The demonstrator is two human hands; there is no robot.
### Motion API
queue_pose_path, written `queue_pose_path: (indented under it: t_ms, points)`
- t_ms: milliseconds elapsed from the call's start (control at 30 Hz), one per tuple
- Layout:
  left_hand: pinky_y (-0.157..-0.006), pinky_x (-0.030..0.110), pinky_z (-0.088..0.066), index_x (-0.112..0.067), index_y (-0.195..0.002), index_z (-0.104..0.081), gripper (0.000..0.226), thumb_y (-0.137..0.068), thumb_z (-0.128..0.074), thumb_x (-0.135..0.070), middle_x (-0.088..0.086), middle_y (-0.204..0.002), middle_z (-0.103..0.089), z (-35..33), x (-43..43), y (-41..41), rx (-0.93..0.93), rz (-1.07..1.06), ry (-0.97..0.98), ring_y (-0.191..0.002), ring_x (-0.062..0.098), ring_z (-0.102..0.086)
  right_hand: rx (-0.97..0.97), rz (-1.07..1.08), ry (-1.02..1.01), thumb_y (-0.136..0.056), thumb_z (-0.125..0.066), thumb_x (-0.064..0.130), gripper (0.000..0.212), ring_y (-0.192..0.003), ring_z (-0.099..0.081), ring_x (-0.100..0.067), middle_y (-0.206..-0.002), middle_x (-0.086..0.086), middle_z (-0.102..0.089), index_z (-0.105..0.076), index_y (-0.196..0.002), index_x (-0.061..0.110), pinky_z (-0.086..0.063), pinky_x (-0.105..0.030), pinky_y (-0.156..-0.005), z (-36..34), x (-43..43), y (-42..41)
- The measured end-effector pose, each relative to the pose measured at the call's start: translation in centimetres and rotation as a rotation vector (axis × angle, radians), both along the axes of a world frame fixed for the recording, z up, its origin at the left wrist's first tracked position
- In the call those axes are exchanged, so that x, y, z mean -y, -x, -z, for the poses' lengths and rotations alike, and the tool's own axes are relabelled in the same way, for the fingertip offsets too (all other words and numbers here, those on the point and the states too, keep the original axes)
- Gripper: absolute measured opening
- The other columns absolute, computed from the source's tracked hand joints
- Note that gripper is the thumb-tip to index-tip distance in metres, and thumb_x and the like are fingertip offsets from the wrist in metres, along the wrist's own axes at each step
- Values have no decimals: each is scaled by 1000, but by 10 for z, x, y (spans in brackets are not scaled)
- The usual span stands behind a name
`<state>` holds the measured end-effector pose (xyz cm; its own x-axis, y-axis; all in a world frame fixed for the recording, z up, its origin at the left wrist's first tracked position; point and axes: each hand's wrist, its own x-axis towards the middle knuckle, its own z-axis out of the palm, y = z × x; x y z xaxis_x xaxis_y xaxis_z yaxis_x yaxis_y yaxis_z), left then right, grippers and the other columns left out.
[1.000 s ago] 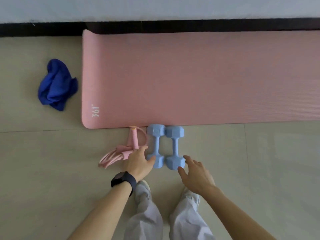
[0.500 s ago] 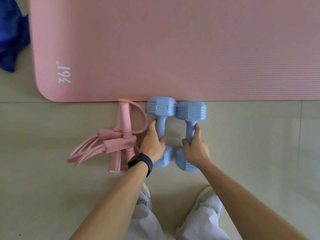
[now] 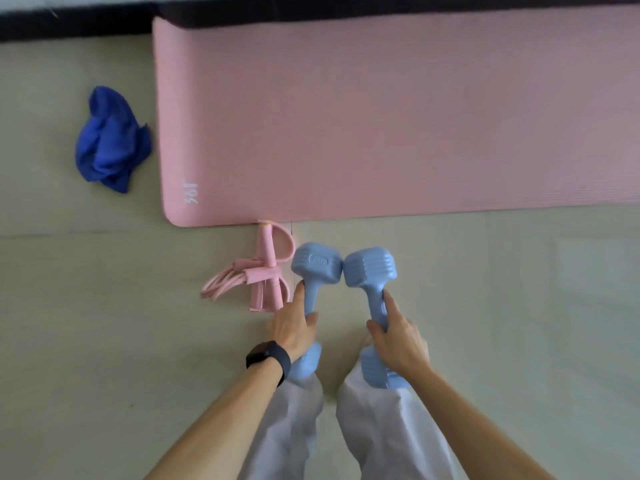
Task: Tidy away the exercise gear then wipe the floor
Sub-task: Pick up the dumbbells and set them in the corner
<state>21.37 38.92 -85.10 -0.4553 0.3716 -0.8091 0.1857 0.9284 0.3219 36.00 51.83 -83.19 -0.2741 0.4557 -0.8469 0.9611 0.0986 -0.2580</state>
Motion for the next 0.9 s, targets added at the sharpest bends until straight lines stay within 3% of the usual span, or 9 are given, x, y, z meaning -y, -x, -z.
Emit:
queue_pose_path:
  t_ms: [167, 267, 333, 433, 567, 733, 833, 900]
  points:
    - [-73, 35, -45, -33, -154, -16, 65, -99, -51, -28, 6, -113, -66, -196, -21, -14, -34, 55, -79, -98, 32, -64, -71, 62, -68, -99, -50, 33, 60, -77, -57, -28, -90, -2, -61, -22, -152, 36, -45, -36, -65, -199, -7, -32]
    - [-81, 32, -44, -36, -152, -16, 65, -97, -50, -30, 7, -114, -67, -302, -42, -18, -36, 78, -195, -99, 32, -64, -136, 117, -155, -98, -51, 32, 60, -78, -61, -29, -90, -3, -66, -24, -152, 37, -47, -36, -64, -313, -14, -50]
    - [-86, 35, -48, -37, -148, -19, 63, -95, -51, -28, 8, -106, -68, -364, -62, -18, -11, 94, -303, -91, 32, -65, -183, 165, -232, -98, -52, 30, 60, -75, -60, -29, -88, -4, -65, -25, -151, 37, -45, -35, -62, -378, -21, -59]
    - [-80, 41, -53, -37, -143, -28, 56, -94, -53, -28, 6, -100, -68, -459, -97, -17, -56, 196, -470, -86, 34, -63, -272, 275, -383, -98, -54, 29, 59, -76, -59, -31, -87, -4, -63, -26, -150, 37, -47, -38, -65, -466, -30, -77]
    - [-79, 42, -54, -38, -141, -34, 51, -94, -55, -30, 2, -99, -67, -560, -145, -23, -115, 331, -698, -86, 30, -64, -401, 446, -570, -98, -54, 33, 62, -79, -59, -30, -85, -2, -62, -24, -151, 43, -47, -40, -70, -548, -40, -108]
    - [-74, 37, -51, -37, -141, -39, 50, -94, -54, -31, -5, -95, -67, -649, -202, -58, -139, 493, -957, -83, 18, -63, -585, 677, -798, -96, -57, 26, 59, -70, -57, -23, -73, 3, -58, -33, -149, 38, -49, -41, -72, -618, -52, -167]
    - [-72, 30, -47, -40, -147, -34, 56, -96, -55, -32, -8, -93, -66, -685, -236, -102, -132, 559, -1070, -84, 13, -63, -671, 801, -911, -97, -59, 20, 59, -68, -57, -15, -72, 0, -60, -35, -148, 38, -44, -16, -63, -651, -60, -212]
    - [-67, 23, -44, -40, -146, -35, 56, -96, -57, -31, -12, -85, -64, -703, -262, -142, -112, 600, -1145, -79, 8, -61, -680, 878, -993, -96, -60, 20, 62, -70, -60, -14, -76, -3, -65, -33, -151, 36, -41, -10, -59, -668, -69, -249]
